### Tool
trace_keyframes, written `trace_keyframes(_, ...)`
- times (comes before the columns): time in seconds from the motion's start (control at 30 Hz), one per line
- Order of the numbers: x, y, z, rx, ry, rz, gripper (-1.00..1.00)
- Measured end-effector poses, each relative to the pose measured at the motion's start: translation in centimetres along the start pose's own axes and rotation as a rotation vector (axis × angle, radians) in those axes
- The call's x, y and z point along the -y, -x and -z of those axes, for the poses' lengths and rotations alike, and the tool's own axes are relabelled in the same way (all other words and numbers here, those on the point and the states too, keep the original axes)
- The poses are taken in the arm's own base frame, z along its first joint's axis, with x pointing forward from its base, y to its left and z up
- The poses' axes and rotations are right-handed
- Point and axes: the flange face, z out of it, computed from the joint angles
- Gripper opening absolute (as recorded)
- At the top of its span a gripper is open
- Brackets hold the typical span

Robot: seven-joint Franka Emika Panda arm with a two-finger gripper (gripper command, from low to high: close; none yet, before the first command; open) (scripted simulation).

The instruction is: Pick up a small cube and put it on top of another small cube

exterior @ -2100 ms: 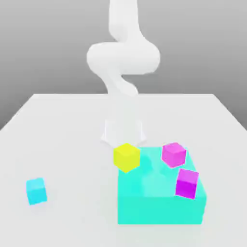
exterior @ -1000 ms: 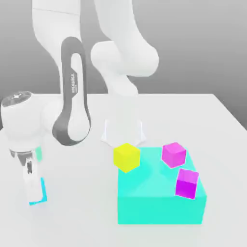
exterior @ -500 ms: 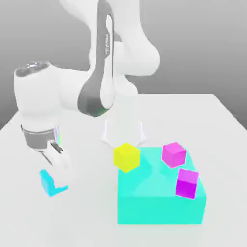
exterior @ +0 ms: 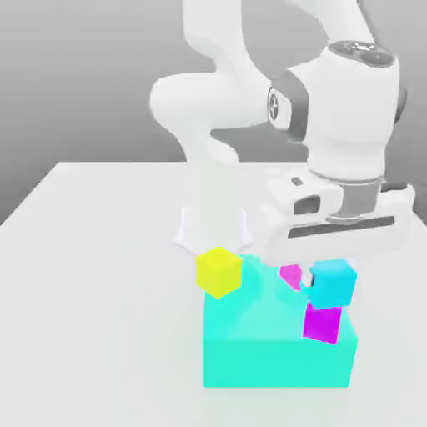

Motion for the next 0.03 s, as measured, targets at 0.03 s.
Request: trace_keyframes(0.03, 0.0, 0.0, 0.0, 0.0, 0.0, 0.0, 1.0)
